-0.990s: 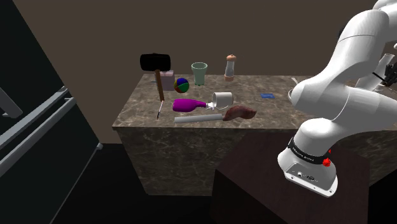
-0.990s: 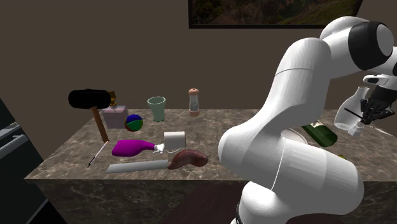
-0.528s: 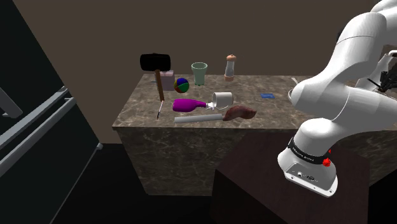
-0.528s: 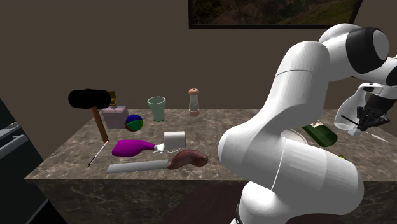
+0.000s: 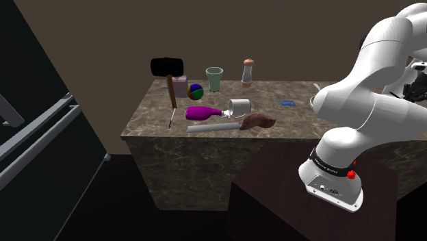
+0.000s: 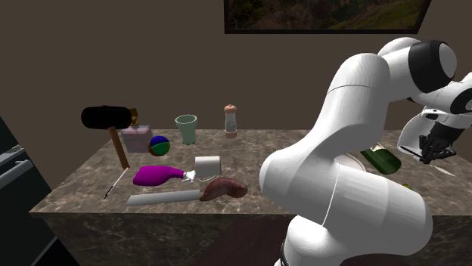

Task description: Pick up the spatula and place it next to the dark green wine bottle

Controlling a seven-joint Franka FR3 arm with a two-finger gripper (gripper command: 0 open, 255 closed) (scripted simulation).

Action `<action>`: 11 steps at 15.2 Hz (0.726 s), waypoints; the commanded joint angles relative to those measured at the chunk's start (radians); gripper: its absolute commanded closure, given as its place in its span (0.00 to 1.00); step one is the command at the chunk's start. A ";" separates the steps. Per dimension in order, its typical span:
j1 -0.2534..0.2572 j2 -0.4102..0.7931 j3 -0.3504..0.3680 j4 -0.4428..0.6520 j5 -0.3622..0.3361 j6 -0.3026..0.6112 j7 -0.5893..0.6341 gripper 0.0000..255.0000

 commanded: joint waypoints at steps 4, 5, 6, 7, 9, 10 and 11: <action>-0.006 0.032 0.016 -0.011 0.018 0.041 -0.011 1.00; -0.008 0.040 0.020 -0.012 0.022 0.049 -0.012 1.00; -0.009 0.047 0.023 -0.013 0.025 0.057 -0.014 1.00; -0.011 0.054 0.027 -0.013 0.029 0.064 -0.016 1.00; -0.015 0.069 0.034 -0.013 0.036 0.079 -0.019 1.00; -0.015 0.070 0.034 -0.013 0.037 0.080 -0.019 1.00; -0.015 0.070 0.034 -0.013 0.037 0.080 -0.019 1.00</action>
